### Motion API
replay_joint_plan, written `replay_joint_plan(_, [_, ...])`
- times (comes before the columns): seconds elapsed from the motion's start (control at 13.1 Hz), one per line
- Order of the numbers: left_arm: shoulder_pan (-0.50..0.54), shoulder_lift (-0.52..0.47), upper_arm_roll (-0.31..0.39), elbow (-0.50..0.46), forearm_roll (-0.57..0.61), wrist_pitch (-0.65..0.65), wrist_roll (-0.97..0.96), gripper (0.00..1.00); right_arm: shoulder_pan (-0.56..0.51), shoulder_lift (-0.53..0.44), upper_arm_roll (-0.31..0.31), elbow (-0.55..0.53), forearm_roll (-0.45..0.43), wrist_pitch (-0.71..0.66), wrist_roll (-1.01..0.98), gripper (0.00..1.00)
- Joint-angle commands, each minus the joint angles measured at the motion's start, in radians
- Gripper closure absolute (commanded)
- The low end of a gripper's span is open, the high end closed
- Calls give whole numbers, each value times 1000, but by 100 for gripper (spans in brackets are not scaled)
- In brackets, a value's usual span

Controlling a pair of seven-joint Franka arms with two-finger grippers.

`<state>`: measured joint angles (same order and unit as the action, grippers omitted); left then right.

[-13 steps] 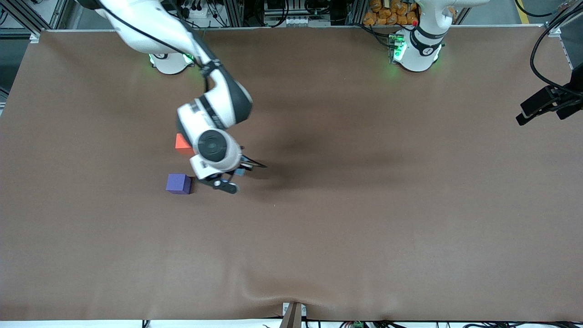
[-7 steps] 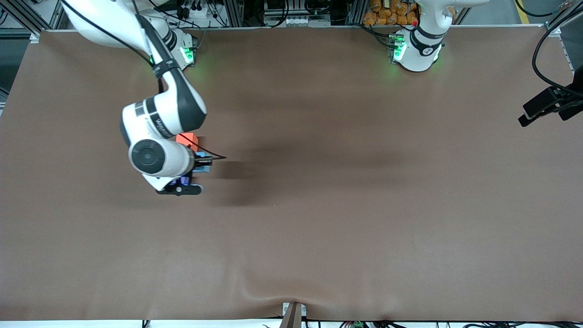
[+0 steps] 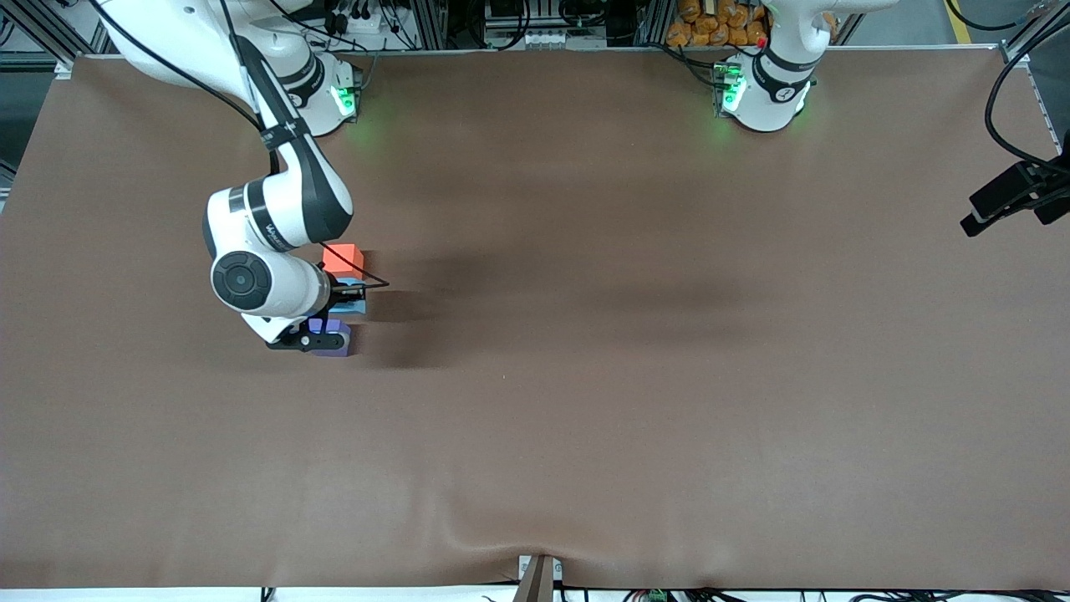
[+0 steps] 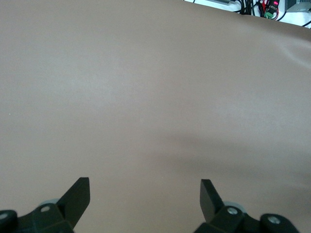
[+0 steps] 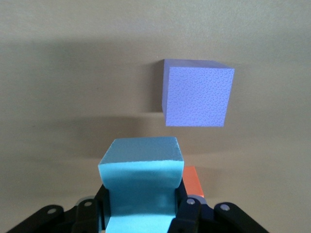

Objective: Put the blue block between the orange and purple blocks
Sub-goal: 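Carry the light-blue block with the right gripper between orange and purple blocks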

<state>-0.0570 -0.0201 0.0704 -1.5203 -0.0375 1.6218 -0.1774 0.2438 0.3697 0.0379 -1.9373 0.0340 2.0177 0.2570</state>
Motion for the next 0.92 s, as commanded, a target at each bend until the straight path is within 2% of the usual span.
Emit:
replay_joint_plan(0.0, [5,2,0,0,-5,23,10,0,-38,-48,2,-109,-9,84,-76,100])
replay_joint_plan(0.38, [0,12,0,2,-10,46,10,0,-43,-40,-3,-141,-9,148,-84,100])
replay_joint_plan(0.61, [5,3,0,2,-10,44,16,0,-52,-38,-21,-218,-9,267,-87,100])
replay_joint_plan(0.84, [20,6,0,0,-7,43,16,0,-64,-35,-21,-239,3,305,-84,100])
